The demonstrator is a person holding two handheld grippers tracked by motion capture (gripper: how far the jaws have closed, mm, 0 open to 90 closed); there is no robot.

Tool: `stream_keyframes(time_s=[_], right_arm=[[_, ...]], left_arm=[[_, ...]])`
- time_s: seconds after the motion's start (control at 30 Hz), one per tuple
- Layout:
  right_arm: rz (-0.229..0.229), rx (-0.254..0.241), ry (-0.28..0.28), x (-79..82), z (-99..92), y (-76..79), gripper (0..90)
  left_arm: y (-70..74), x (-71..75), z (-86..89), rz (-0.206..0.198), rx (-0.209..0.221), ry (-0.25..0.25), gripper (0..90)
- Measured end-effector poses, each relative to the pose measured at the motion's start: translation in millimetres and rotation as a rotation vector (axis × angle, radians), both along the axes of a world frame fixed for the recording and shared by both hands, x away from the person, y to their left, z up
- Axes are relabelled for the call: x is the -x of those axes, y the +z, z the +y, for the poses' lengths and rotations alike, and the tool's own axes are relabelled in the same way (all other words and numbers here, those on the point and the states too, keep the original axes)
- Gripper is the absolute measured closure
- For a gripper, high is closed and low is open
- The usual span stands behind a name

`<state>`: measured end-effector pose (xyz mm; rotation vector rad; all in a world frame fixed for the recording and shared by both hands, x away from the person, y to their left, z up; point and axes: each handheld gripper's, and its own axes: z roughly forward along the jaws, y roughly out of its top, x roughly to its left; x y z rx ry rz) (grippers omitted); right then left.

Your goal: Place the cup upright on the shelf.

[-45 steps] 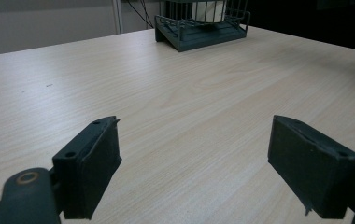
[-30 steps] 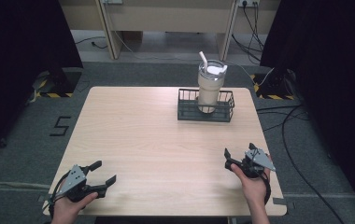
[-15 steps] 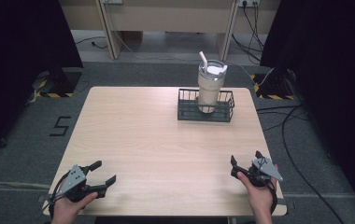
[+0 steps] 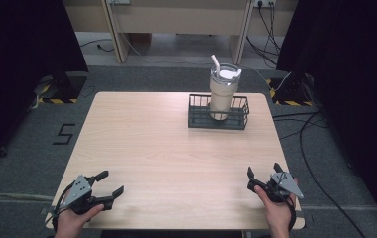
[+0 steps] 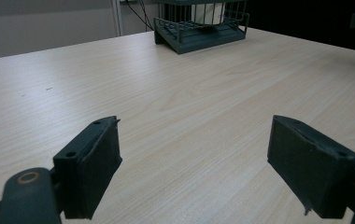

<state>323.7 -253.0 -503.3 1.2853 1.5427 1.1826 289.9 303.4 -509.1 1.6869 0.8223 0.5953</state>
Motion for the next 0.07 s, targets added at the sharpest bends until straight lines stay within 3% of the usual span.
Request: stream_keyframes(time_s=[0.07], right_arm=[[0.001,0.003,0.000,0.1,0.2,-0.7,6.5]], left_arm=[[0.1,-0.1,-0.2,0.000,0.000,0.000,16.3]])
